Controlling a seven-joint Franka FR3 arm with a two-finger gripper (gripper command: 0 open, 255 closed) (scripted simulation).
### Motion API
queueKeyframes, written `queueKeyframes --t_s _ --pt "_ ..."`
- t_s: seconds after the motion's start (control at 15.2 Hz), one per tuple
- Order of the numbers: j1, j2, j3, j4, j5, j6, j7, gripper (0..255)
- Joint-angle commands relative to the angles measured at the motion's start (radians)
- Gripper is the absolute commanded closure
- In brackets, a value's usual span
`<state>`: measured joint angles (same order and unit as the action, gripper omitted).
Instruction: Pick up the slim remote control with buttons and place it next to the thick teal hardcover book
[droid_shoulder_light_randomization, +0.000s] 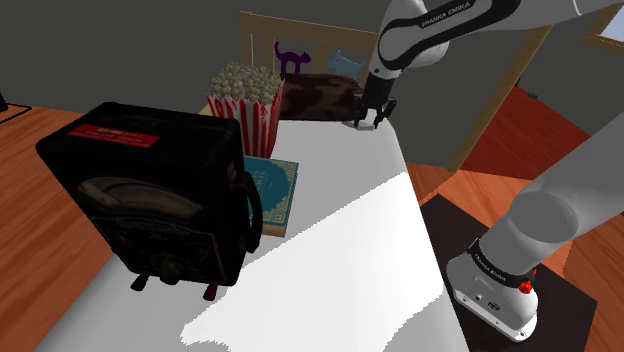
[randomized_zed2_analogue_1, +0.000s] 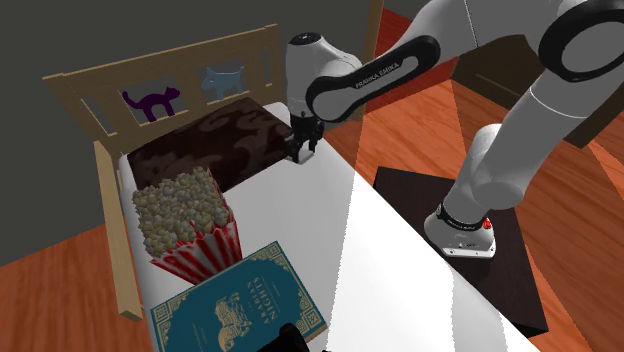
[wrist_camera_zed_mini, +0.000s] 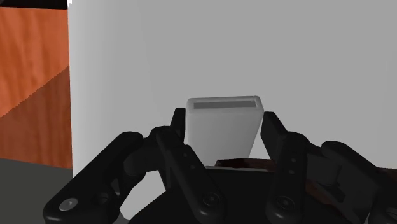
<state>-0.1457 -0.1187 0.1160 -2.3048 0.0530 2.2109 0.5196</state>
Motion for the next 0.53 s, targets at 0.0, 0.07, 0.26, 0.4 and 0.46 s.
queueKeyframes --t_s 0.0,0.07,0.26,0.4,0.46 --pt "0.0 -0.017 -0.001 0.017 0.001 -0.033 0.0 255" --pt "0.0 -0.023 -0.001 0.025 0.001 -0.047 0.0 255" --pt "0.0 -0.035 -0.002 0.041 0.002 -0.075 0.0 255" --pt "0.02 -0.082 0.021 -0.008 0.012 -0.071 0.035 255" --pt "0.03 -0.105 0.033 -0.032 0.018 -0.07 0.053 255"
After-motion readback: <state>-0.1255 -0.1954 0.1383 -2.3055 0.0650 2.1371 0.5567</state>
